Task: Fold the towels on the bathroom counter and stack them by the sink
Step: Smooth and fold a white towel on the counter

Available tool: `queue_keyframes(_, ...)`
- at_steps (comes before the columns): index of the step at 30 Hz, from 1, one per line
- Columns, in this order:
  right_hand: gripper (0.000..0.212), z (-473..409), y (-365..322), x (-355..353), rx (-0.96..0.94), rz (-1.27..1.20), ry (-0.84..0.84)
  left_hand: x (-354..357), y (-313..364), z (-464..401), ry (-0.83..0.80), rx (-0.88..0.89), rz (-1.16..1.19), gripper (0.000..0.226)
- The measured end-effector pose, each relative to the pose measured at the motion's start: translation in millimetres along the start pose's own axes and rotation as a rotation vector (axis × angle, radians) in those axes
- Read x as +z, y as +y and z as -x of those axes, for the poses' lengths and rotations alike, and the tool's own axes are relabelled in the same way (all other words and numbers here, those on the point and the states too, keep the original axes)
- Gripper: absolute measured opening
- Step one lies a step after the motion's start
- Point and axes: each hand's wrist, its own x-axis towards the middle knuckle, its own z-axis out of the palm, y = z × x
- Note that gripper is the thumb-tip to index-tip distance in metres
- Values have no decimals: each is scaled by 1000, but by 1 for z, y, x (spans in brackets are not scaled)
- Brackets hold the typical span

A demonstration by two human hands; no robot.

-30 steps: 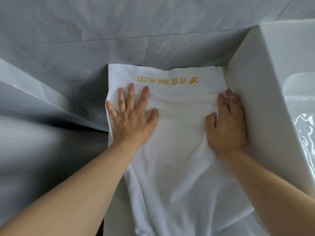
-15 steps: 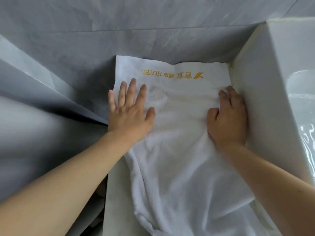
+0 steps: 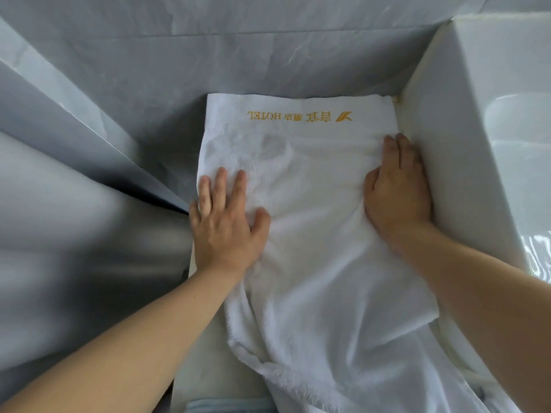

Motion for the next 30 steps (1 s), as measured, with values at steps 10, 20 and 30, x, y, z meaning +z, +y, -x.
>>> queue_keyframes(10,60,95,-32,-16,-251,-90,-246,-5,0,-4,-19,15,37,68)
queue_keyframes(20,62,105,-18,4,-167,-54,-184,-11,-6,13,228,63,499,68)
queue_keyframes(30,61,99,-17,5,-170,-41,-154,-44,-31,81,-444,-639,1057,18)
